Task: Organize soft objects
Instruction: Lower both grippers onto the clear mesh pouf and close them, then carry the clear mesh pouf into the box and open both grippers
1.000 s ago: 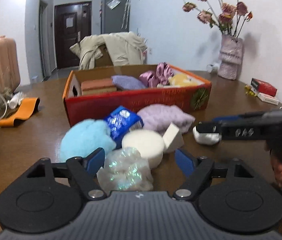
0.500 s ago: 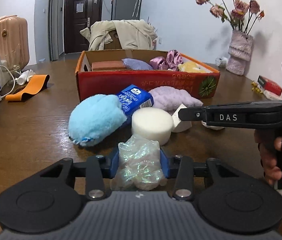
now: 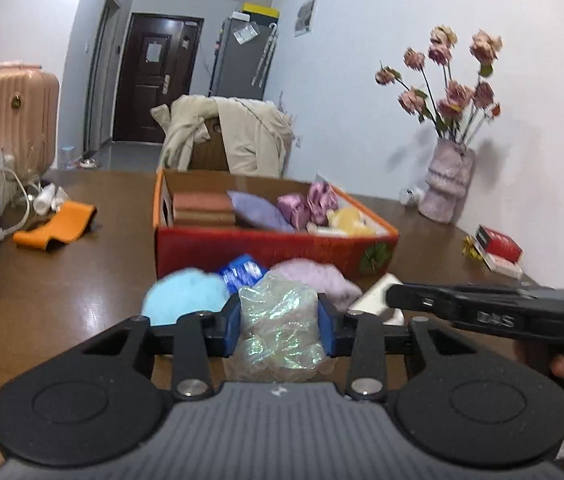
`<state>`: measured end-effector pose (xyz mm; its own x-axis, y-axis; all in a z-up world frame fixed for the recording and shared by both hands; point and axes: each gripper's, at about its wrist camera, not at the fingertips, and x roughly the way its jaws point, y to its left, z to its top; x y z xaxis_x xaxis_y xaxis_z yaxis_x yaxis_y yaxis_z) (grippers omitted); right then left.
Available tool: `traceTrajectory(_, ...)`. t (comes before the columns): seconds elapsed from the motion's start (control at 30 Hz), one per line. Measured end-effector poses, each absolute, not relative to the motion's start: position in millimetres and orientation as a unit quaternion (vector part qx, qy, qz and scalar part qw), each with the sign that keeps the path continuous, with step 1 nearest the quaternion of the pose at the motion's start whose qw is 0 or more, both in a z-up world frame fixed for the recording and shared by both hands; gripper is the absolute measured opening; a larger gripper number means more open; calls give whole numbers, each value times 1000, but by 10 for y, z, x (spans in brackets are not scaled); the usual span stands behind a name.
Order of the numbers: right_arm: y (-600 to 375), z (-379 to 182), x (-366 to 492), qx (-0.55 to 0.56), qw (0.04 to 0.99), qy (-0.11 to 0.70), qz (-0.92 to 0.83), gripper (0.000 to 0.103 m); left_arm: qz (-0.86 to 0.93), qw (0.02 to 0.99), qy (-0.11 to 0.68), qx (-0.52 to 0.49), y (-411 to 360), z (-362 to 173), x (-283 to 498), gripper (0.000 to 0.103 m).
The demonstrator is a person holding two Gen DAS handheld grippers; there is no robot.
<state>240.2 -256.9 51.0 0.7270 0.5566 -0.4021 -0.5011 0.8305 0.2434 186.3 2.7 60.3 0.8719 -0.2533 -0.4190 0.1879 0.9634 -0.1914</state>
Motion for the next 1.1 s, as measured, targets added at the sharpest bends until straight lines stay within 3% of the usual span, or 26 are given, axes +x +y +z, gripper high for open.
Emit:
traceTrajectory(0.27,-2760,1030,2944,46,932,198,299,12,-132,969,198,-66,162,1085,2719,39)
traceTrajectory(0.53,-2608,997,4314,20,935,253,246,13,-72,953,291,-46,161,847,4329,39)
traceTrajectory(0.73,-2447,638,4968,1,927,310,211,17,-50,942,331,-8,174,457,4923,51)
traceTrajectory(0.8,-2452,541,5013,3,924,321,208,20,-47,943,329,-16,236,403,4913,66)
traceTrajectory(0.83,-2468,526,5023,10,924,319,212,30,-47,945,322,-19,259,413,4887,68)
traceTrajectory(0.9,-2494,547,5001,18,925,310,218,37,-54,949,310,-18,280,474,4820,69)
traceTrajectory(1.1,-2631,926,4746,19,940,259,223,41,-51,964,259,-20,348,944,4475,78)
